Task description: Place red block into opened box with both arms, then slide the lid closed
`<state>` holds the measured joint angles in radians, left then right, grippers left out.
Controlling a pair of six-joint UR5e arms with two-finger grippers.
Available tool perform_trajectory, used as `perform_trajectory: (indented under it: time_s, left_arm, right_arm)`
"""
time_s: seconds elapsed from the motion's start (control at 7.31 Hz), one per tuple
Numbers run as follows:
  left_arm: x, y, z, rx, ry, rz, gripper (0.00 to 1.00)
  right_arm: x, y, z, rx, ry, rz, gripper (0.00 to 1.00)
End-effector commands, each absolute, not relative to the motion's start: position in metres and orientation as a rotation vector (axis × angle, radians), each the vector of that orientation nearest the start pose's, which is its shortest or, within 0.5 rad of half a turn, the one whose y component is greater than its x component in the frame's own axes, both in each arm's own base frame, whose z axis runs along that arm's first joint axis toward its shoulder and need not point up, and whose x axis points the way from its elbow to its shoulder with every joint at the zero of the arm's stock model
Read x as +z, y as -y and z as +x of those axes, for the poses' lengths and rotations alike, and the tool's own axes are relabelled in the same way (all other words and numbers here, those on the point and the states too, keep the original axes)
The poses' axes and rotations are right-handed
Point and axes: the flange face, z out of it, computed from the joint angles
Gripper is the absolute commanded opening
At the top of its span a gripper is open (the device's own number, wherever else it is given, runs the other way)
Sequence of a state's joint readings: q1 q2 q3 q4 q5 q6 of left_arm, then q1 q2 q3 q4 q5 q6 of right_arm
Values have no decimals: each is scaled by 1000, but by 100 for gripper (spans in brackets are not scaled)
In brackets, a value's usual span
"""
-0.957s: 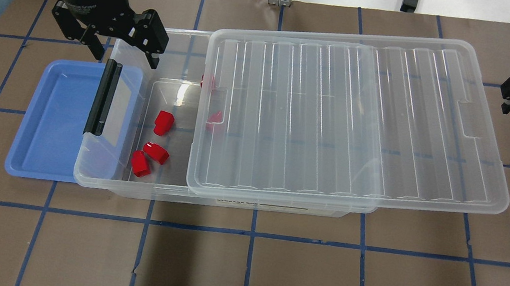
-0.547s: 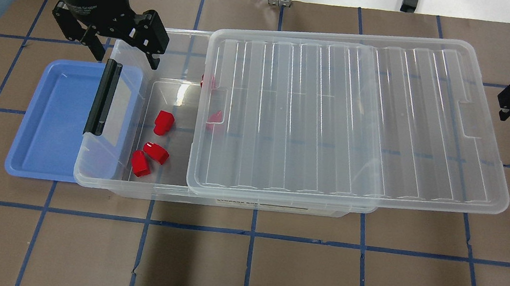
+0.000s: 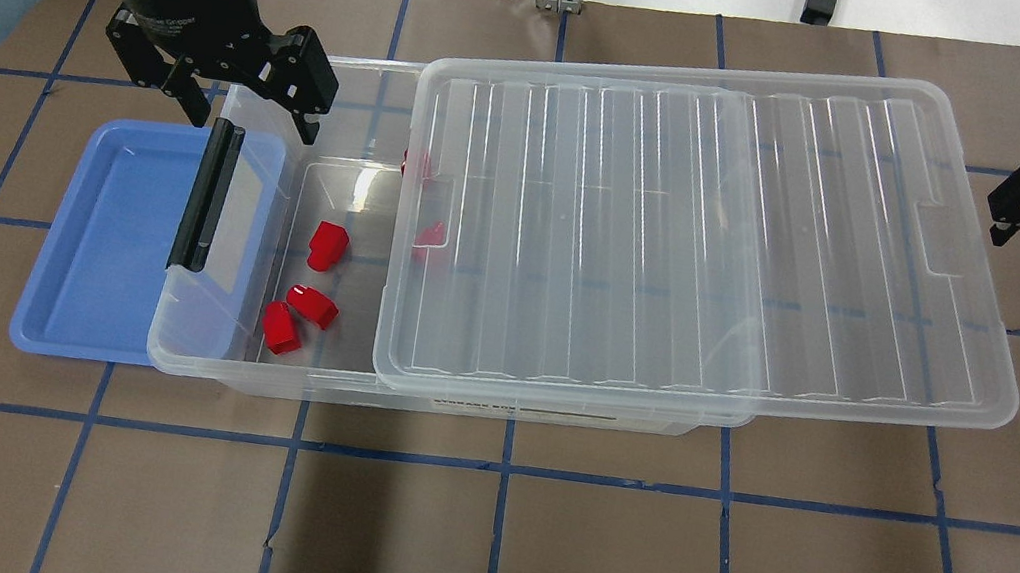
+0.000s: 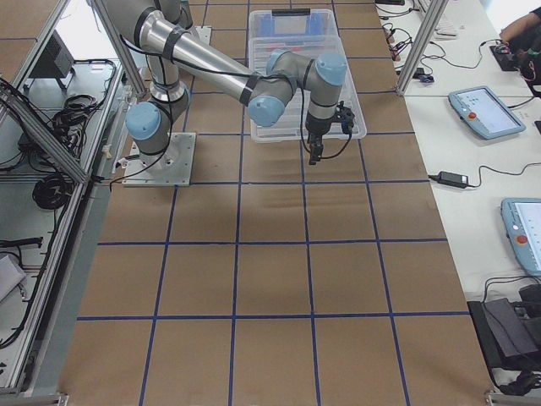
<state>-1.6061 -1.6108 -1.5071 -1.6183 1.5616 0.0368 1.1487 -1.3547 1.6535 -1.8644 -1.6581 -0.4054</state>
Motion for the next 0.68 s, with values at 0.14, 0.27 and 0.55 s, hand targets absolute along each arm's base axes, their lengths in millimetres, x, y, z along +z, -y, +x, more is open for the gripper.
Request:
perform_trajectory:
  time_s: [0.14, 0.27, 0.55]
  left_arm:
    - [493, 501, -152, 43, -3147, 113, 100]
    - [491, 502, -152, 46, -3147, 113, 100]
    - [492, 501, -152, 43, -3147, 113, 100]
  right_arm:
    - [355, 569, -117, 87, -3210, 18, 100]
    - [356, 569, -114, 86, -3209, 11, 100]
    - [357, 570, -104, 90, -3207, 1, 100]
